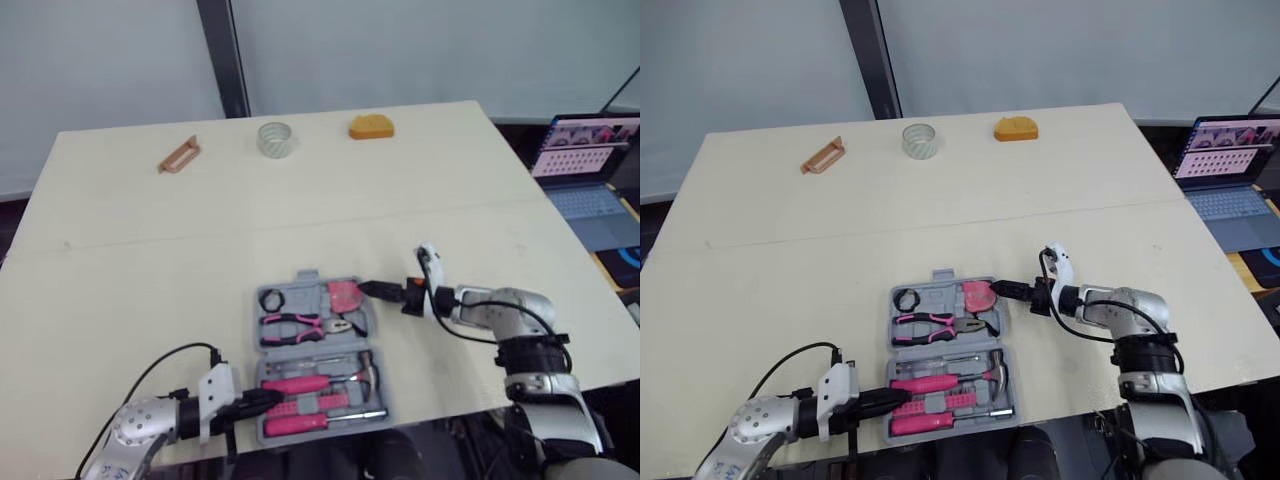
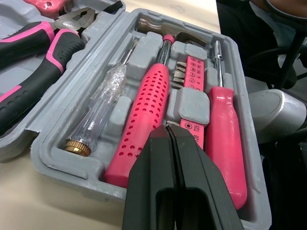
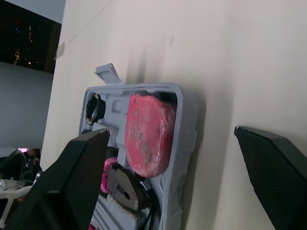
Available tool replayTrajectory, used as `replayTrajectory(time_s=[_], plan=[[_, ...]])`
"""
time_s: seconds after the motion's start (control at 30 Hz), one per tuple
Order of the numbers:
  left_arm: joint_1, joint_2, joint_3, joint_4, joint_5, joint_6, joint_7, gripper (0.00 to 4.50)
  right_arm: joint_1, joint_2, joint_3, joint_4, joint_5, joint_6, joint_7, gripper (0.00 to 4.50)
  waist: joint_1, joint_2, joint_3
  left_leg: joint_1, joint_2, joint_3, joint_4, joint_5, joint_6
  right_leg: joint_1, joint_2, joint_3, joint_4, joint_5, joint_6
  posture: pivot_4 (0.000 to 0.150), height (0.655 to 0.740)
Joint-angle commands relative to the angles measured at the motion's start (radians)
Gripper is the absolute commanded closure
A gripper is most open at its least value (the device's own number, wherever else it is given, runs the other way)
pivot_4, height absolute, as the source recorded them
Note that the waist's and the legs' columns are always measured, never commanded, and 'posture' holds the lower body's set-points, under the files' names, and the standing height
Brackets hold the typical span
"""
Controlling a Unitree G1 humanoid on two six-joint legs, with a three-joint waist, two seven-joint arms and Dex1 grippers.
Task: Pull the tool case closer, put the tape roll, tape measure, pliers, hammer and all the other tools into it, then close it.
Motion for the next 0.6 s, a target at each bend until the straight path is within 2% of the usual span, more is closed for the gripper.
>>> replayTrajectory(time_s=[0.03,0.33,0.6], plan=[[0.012,0.013,-0.011,0.003,0.022,0.003,0.011,4.50,-0.035,0.012,0.028,0.060,-0.024,-0.041,0.050,0.07,-0.001,0.001,-0.001,0.000,0.000,0.000,0.000,0.000,0.000,0.000,0.000,0.000,0.000,0.000,0.000,0.150,0.7400],[0.011,0.019,-0.015,0.011,0.031,0.002,0.030,4.50,-0.070,0.028,0.098,0.072,-0.043,-0.053,0.152,0.07,-0.016,0.005,-0.003,0.000,0.000,0.000,-0.002,0.000,0.000,0.000,0.000,0.000,0.000,0.000,0.000,0.150,0.7400],[0.013,0.015,-0.011,0.017,0.031,-0.005,0.047,4.50,-0.028,-0.007,0.089,-0.176,0.023,0.040,0.166,0.07,-0.019,0.008,-0.002,0.000,0.000,0.000,-0.003,0.000,0.000,-0.001,0.000,0.000,0.000,0.000,0.000,0.150,0.7400]])
